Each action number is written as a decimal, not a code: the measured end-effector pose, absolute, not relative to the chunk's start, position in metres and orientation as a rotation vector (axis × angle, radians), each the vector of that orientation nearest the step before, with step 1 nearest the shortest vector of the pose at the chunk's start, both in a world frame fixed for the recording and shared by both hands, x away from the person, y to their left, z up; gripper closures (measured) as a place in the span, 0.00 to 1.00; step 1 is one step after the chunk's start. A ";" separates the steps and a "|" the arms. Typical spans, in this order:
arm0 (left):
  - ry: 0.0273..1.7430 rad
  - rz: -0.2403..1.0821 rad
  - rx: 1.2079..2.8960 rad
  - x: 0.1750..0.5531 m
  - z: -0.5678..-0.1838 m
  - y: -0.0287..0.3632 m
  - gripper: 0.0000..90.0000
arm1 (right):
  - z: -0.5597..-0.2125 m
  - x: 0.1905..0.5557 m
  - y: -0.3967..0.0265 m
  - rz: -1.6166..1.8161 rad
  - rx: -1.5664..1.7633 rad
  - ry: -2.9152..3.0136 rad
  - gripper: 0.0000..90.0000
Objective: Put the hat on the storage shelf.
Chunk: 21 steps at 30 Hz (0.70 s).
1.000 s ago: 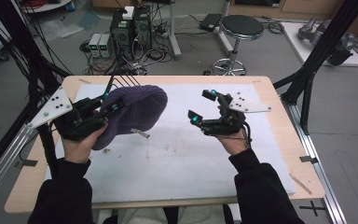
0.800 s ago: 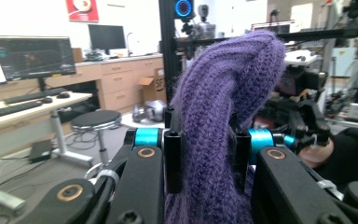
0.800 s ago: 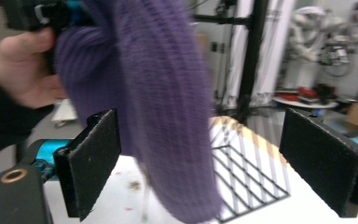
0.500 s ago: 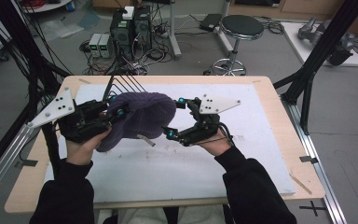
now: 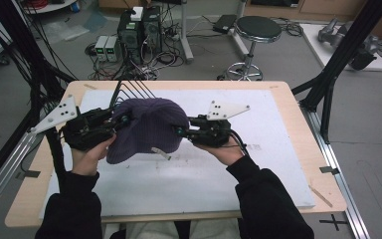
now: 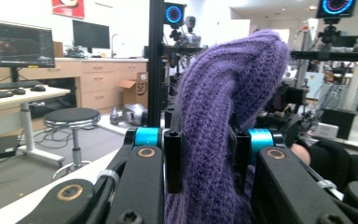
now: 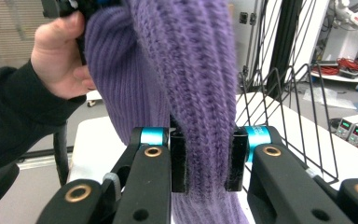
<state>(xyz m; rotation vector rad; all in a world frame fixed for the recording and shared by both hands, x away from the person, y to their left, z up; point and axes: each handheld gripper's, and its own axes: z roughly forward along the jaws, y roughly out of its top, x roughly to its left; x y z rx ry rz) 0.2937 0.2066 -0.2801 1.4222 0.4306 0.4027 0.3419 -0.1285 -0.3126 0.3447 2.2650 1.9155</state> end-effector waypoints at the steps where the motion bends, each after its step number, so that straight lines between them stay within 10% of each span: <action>1: 0.440 0.409 1.420 0.295 -0.281 0.208 0.83 | -0.312 0.343 -0.130 1.917 0.352 2.260 0.86; 21: 0.478 0.472 1.417 0.334 -0.258 0.231 0.83 | -0.286 0.366 -0.104 1.851 0.489 2.189 0.87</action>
